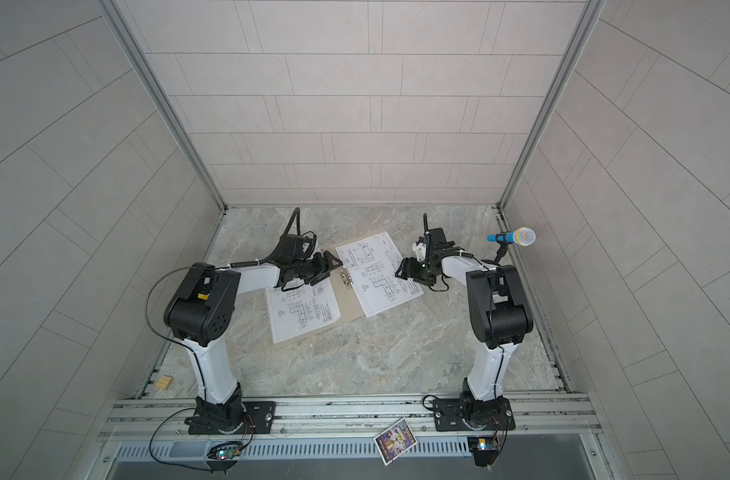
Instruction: Put the files into the folder
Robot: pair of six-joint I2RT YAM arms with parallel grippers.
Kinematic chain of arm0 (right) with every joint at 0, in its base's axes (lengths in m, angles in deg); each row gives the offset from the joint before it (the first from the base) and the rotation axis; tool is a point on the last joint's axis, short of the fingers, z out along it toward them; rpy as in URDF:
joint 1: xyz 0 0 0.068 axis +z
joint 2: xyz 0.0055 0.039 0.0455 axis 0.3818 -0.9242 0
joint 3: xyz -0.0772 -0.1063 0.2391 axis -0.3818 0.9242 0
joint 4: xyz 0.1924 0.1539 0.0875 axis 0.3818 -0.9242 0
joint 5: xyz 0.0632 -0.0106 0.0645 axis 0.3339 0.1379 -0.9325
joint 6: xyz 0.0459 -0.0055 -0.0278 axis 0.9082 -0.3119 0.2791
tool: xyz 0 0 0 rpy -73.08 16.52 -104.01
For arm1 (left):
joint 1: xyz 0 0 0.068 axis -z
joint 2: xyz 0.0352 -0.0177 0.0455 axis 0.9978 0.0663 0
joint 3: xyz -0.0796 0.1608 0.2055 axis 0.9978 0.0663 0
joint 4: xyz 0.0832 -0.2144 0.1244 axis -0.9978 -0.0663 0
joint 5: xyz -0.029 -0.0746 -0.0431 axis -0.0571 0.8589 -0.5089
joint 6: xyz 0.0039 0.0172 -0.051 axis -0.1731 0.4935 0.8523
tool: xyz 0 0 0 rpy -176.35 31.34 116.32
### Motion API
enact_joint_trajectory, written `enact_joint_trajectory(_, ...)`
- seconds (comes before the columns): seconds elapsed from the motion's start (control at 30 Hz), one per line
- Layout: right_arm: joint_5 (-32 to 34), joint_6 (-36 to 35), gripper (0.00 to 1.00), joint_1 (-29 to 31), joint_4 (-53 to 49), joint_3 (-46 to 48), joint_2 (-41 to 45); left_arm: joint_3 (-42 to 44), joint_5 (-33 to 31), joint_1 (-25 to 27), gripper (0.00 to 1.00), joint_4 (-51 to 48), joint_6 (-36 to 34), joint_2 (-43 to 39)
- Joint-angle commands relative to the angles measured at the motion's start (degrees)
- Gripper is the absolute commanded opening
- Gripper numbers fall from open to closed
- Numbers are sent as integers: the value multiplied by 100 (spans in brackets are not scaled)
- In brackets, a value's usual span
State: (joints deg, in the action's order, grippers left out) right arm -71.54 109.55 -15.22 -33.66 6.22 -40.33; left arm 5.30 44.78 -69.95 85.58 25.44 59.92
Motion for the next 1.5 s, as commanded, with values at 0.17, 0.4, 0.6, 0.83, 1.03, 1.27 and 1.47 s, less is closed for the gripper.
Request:
enact_joint_trajectory(0.17, 104, -72, 73, 27, -39, 160, 136, -1009, -456, -118, 80, -801, -485, 228)
enact_joint_trajectory(0.4, 382, -169, 74, 7, -130, 150, 428, -1973, -895, -452, 80, -1674, -899, 494)
enact_joint_trajectory(0.6, 499, -177, 75, -18, -136, 131, 517, -2972, -1019, -625, 80, -2244, -1276, 1197)
enact_joint_trajectory(0.83, 567, -207, 75, -71, -146, 104, 434, -4201, -1001, -641, 80, -2722, -1608, 2106)
enact_joint_trajectory(1.03, 603, -248, 75, -94, -146, 174, 501, -5054, -675, -591, 79, -2947, -1811, 2718)
enact_joint_trajectory(1.27, 576, -239, 75, -116, -150, 182, 462, -5322, -250, -374, 79, -3218, -2095, 3088)
enact_joint_trajectory(1.47, 569, -263, 75, -160, -167, 281, 515, -5518, 169, -106, 77, -3622, -2321, 3343)
